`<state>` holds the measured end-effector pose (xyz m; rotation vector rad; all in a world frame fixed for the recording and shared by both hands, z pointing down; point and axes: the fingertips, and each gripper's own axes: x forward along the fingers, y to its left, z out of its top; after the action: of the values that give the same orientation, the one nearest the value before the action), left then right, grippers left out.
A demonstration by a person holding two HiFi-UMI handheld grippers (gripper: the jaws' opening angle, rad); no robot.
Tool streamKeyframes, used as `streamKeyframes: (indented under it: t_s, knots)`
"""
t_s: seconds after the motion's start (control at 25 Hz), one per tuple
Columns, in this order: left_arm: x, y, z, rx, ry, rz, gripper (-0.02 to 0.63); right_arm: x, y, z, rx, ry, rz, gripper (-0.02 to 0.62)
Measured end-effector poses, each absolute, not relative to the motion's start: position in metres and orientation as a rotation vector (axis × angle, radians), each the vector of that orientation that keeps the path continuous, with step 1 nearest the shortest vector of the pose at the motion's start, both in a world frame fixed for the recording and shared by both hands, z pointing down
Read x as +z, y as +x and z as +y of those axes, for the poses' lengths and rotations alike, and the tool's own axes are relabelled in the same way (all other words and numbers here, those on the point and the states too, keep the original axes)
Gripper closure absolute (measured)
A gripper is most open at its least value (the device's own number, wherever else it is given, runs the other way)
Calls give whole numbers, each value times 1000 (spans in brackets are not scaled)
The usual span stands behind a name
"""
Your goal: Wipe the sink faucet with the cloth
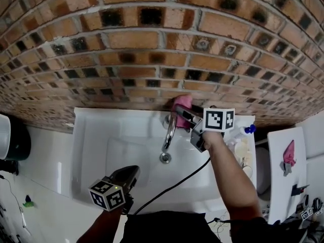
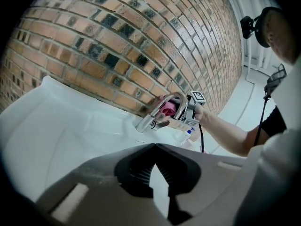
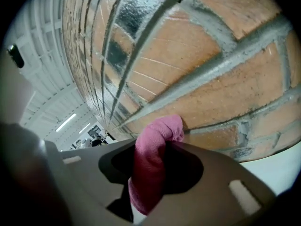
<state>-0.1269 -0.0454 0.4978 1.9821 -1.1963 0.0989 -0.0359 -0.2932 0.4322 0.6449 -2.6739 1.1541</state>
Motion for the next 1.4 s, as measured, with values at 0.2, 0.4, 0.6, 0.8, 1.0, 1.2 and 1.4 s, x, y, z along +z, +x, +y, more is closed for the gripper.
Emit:
streamKeyframes:
  t_s: [0.2, 0.4, 0.6, 0.8, 1.0, 1.2, 1.4]
  knots:
    - [494, -129, -35, 80, 1995, -1194, 600, 406, -44, -286, 1009, 730, -2716, 460]
    - [489, -135, -23, 70, 2010, -1197, 600, 395, -44, -282, 864, 793, -2714, 460]
    - [483, -144, -14, 62, 2024, -1209, 600, 380, -57, -268, 491, 791, -2691, 460]
    - [479, -153, -6, 65, 2037, -1219, 600, 369, -67, -250, 119, 785, -2629, 460]
    - [474, -158, 1, 67, 2057, -1218, 600, 357, -77, -227, -107, 751, -2612, 460]
    - [474, -159, 11, 76, 2073, -1206, 600, 356, -87, -197, -365, 698, -2528, 460]
    - [471, -163, 20, 77, 2093, -1197, 600, 362, -93, -169, -568, 682, -2439, 460]
